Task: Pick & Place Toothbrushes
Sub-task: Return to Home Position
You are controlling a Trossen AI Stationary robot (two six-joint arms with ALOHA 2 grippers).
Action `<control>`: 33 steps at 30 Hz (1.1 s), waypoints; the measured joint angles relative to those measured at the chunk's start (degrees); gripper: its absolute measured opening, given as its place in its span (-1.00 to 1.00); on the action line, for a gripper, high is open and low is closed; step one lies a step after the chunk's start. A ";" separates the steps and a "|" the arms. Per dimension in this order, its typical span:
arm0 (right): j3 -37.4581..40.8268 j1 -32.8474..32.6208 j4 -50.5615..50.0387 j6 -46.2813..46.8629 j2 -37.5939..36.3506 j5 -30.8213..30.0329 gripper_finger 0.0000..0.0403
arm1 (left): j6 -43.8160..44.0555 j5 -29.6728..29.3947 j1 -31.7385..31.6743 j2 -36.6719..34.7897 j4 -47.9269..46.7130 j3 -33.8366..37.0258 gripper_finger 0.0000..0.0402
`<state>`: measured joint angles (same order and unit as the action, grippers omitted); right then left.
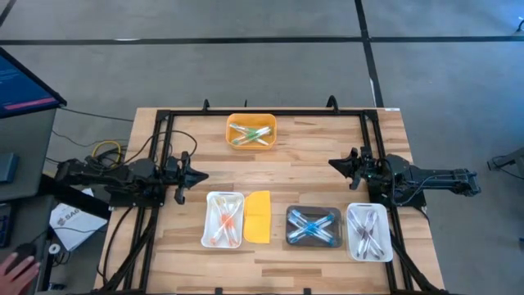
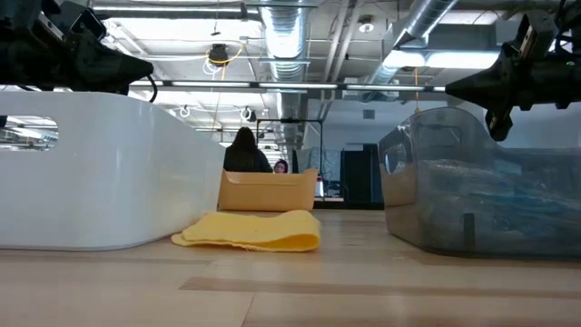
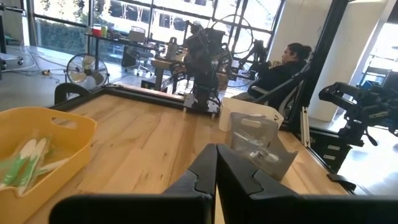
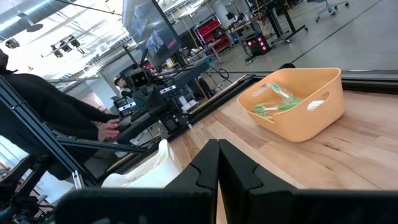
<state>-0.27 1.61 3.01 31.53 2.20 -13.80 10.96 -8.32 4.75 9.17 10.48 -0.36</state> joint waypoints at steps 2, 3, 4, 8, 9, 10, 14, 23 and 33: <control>0.00 0.01 0.00 0.00 0.00 0.02 -1.00 | 0.00 0.00 0.01 0.00 0.04 0.00 -1.00; 0.00 0.01 0.00 0.01 0.00 0.00 -1.00 | 0.00 0.00 -0.01 -0.01 0.04 0.00 -1.00; 0.00 0.02 0.00 0.00 0.00 0.00 -1.00 | 0.00 0.00 0.00 -0.01 0.04 0.00 -1.00; 0.00 0.02 0.00 -0.01 0.00 0.00 -1.00 | 0.00 0.00 -0.01 0.00 0.11 0.00 -1.00; 0.00 0.01 0.00 0.01 0.00 0.01 -1.00 | 0.00 0.00 -0.02 0.00 0.14 0.00 -1.00; 0.00 0.00 0.00 0.00 0.00 0.01 -1.00 | 0.00 0.00 0.00 0.00 0.21 0.00 -1.00; 0.00 0.01 0.00 0.00 0.00 0.02 -1.00 | 0.00 0.00 -0.02 0.00 0.37 0.00 -1.00; 0.00 0.01 0.01 -0.01 0.00 0.00 -1.00 | 0.00 0.00 0.01 0.00 0.46 0.00 -1.00; 0.00 0.02 0.00 -0.01 0.00 0.00 -1.00 | 0.00 0.00 0.01 0.00 0.81 0.00 -1.00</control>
<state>-0.27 1.63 3.01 31.53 2.20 -13.80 10.96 -8.32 4.75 9.17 11.29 -0.36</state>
